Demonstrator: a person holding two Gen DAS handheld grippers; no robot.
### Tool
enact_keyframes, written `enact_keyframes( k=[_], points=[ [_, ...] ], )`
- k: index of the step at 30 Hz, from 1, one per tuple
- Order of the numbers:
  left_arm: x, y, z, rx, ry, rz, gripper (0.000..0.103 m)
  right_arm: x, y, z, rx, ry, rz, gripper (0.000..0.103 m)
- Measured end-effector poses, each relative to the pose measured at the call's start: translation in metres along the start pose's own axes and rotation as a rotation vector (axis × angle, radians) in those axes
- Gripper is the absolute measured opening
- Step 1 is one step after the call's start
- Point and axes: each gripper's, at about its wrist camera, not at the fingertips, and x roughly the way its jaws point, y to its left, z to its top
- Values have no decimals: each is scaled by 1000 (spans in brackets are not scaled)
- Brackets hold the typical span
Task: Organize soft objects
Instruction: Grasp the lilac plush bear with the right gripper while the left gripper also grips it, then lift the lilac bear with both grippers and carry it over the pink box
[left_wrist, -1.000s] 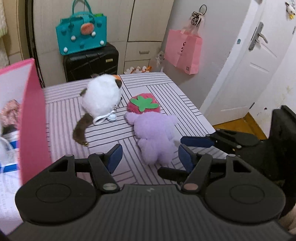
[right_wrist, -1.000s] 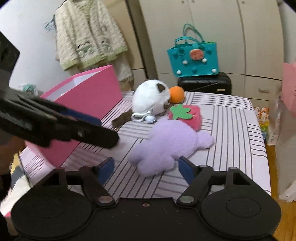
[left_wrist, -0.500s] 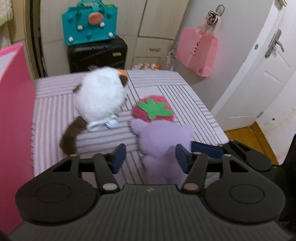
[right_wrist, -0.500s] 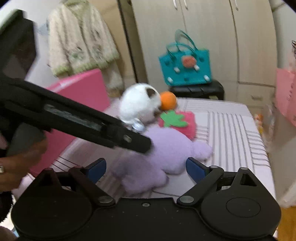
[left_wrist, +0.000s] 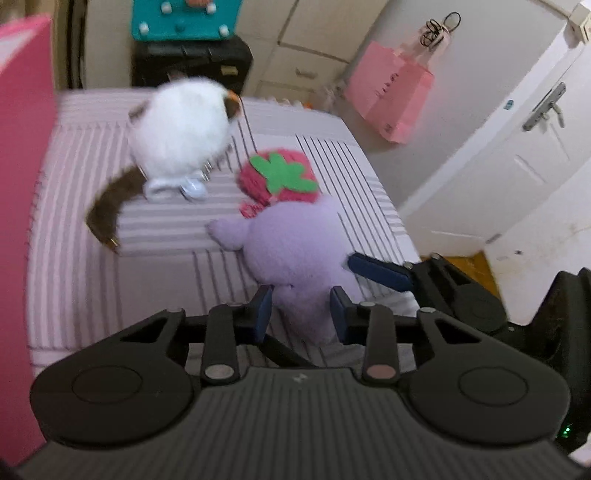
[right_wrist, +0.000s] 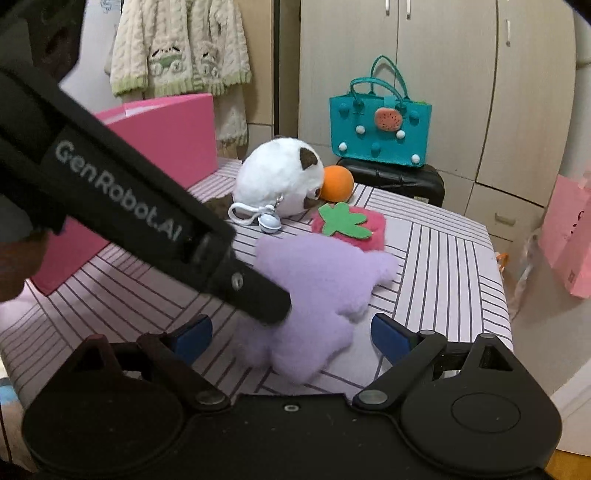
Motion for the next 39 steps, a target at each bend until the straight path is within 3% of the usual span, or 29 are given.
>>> enact_keyframes(
  k=[5,13,16,20,27,39],
  points=[
    [-5,10,8,-33,-45,15,44,3,-3,3,43,-2,-10,94],
    [13,12,6,-57,-49,-3,45,2,-11,1,187,-26,-25,60],
    [14,8,2,-42,-61,1,43,1,-5,-2,188,-37,-57,57],
    [14,6,-2,-46,-61,-18,43,-1,1,-5,195,-49,-95,55],
    [12,5,-13,-66,-41,-71,44,-14,0,-14,291,-59,-57,52],
    [-22,2,-39,20,-20,-64,46,-35,7,-21,399,-13,121,52]
  ],
)
